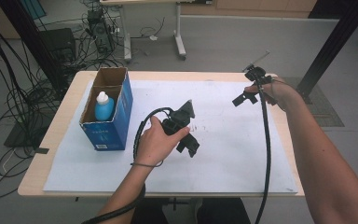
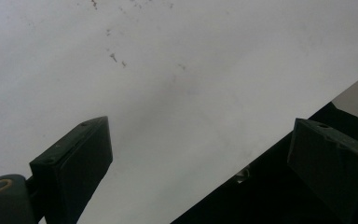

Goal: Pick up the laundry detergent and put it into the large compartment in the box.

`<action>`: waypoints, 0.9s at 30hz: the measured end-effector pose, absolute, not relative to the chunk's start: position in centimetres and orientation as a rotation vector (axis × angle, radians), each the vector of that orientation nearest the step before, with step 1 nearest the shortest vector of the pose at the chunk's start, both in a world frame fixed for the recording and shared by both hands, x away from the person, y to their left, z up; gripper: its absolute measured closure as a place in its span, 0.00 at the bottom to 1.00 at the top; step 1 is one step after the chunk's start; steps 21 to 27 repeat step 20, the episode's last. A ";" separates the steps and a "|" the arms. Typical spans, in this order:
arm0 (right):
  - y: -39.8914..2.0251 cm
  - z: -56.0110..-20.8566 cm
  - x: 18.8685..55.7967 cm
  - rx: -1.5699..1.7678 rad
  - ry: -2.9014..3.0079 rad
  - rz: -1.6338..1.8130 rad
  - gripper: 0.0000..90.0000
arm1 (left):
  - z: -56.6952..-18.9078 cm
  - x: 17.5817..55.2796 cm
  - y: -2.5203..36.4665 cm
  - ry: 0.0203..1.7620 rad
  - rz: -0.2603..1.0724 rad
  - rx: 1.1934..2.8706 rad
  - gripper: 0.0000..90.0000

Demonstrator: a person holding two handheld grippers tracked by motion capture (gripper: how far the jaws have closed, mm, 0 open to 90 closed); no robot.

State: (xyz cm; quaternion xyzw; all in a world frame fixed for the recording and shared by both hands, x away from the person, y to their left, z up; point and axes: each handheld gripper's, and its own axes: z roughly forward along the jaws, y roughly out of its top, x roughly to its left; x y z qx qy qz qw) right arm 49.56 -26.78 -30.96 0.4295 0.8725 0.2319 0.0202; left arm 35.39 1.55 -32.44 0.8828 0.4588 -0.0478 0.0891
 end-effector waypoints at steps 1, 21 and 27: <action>-26.8 -31.0 49.5 1.330 2.707 0.717 0.08 | -32.4 35.4 1.6 1.374 -0.140 2.621 0.07; -26.4 -30.3 48.6 1.313 2.703 0.720 0.08 | -32.3 35.3 2.2 1.387 -0.150 2.590 0.07; -26.4 -30.3 48.6 1.313 2.703 0.720 0.08 | -32.3 35.3 2.2 1.387 -0.150 2.590 0.07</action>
